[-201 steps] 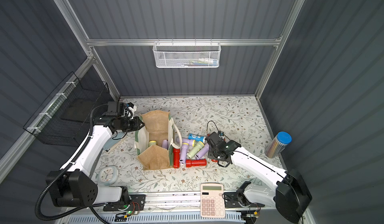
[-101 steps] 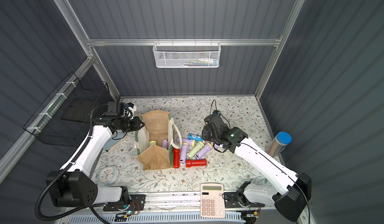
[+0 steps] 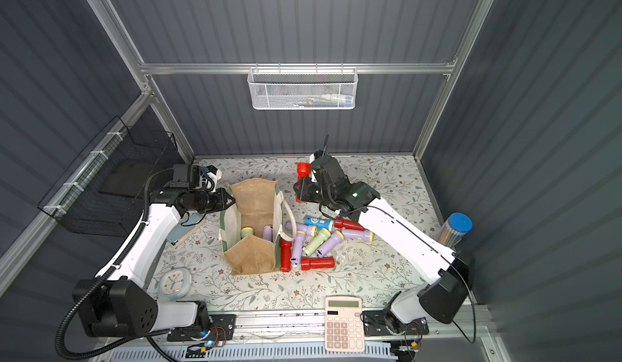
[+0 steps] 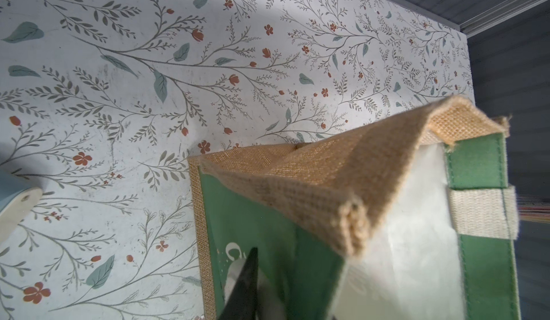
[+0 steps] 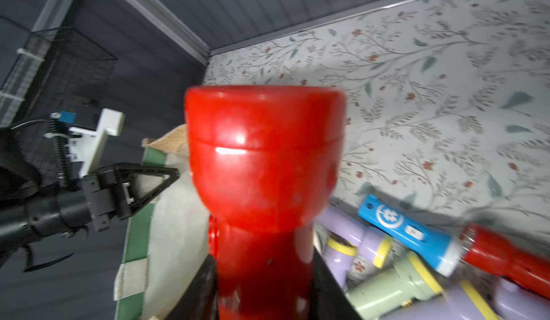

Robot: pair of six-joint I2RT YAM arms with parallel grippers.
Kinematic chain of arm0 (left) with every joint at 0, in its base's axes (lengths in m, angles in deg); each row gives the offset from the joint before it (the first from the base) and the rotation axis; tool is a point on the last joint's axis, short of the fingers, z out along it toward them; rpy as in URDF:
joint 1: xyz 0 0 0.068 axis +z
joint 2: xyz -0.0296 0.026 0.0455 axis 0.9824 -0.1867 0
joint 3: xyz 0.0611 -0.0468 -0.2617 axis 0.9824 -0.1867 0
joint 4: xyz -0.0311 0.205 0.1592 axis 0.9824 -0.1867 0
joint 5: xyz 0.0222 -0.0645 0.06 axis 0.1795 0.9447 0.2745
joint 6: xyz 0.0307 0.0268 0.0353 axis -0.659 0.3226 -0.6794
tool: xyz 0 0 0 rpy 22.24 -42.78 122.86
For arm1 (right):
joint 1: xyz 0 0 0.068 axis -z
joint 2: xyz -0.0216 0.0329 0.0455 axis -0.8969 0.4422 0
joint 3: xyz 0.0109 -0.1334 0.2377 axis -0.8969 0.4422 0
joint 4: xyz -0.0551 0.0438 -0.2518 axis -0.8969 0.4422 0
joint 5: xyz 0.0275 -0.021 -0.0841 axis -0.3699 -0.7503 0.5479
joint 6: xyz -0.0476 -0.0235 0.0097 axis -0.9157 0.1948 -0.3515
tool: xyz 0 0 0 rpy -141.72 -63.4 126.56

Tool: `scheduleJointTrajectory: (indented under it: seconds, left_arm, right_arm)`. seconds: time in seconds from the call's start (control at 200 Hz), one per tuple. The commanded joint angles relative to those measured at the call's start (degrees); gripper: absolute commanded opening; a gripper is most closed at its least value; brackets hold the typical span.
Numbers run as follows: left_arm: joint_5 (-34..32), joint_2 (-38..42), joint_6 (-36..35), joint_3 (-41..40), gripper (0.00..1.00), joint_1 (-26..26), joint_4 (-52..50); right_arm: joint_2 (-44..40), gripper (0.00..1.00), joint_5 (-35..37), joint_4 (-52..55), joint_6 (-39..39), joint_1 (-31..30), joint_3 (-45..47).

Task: Put the flashlights into the tote bags
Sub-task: Pick up the flashlight from the center of the board, then place the flashlight in the canvas bag.

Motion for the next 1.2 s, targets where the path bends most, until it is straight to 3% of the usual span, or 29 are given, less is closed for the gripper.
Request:
scheduleJointTrajectory:
  seconds: [0.0, 0.37, 0.685, 1.19]
  left_arm:
    - [2.4, 1.2, -0.2, 1.0, 0.21, 0.1, -1.2]
    - [3.3, 1.3, -0.3, 1.3, 0.21, 0.1, -1.9]
    - [5.3, 1.0, 0.5, -1.1, 0.21, 0.1, 0.3]
    - [5.2, 0.8, 0.9, -0.5, 0.2, 0.1, 0.5]
  right_arm:
    - [3.4, 0.24, -4.6, -2.0, -2.9, -2.4, -5.9]
    - [12.6, 0.24, -11.8, -8.3, -5.1, -8.8, -14.6]
    - [23.6, 0.23, -14.6, -3.5, -6.9, -10.4, -23.4]
    - [30.2, 0.23, -15.6, 0.2, -6.7, -11.8, -21.9]
